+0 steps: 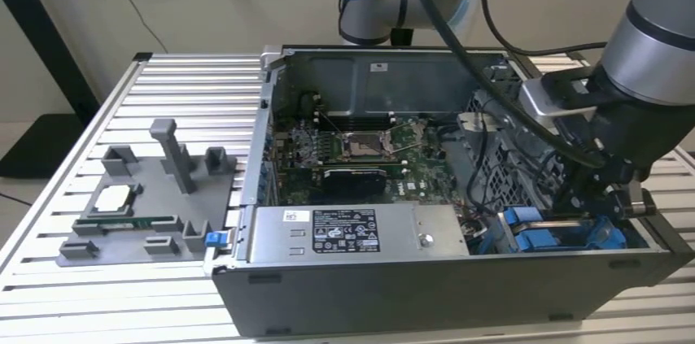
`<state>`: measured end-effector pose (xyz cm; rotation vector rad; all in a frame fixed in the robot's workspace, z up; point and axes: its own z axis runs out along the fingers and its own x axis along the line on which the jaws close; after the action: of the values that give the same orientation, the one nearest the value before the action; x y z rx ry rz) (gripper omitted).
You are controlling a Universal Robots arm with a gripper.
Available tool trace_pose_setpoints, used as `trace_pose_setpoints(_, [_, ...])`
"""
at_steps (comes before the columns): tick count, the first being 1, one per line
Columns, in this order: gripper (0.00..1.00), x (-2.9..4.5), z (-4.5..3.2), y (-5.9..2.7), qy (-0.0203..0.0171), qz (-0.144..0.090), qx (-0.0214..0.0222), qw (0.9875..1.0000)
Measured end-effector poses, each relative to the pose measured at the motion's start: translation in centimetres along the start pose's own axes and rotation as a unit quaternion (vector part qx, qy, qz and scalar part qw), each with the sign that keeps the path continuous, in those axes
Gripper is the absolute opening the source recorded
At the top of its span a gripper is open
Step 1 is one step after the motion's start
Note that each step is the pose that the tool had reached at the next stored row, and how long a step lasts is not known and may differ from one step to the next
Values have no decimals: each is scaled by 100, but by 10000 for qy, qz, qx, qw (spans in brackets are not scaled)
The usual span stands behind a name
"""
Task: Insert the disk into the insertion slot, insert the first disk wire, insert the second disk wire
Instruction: 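Insert the second disk wire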
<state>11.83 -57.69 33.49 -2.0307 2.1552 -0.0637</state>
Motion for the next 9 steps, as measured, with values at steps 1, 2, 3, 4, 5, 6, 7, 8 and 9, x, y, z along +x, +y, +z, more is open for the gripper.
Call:
trace_pose_setpoints(1, [0, 0, 3, 0, -4, 0, 0, 10000])
trace_pose_setpoints(2, [0, 0, 4, 0, -6, 1, 0, 10000])
trace_pose_setpoints(3, [0, 0, 4, 1, -7, 1, 0, 10000])
trace_pose_setpoints(4, [0, 0, 4, 1, -6, 1, 0, 10000])
trace_pose_setpoints(5, [0, 0, 5, 1, -6, 1, 0, 10000])
trace_pose_setpoints(6, [0, -1, 2, 0, -9, 1, 0, 10000])
trace_pose_setpoints(7, [100, -3, -11, -3, -20, 2, 0, 10000])
trace_pose_setpoints(8, [100, -7, -58, -11, -19, 1, 0, 10000])
trace_pose_setpoints(9, [100, -12, -108, -19, -9, 0, 0, 10000])
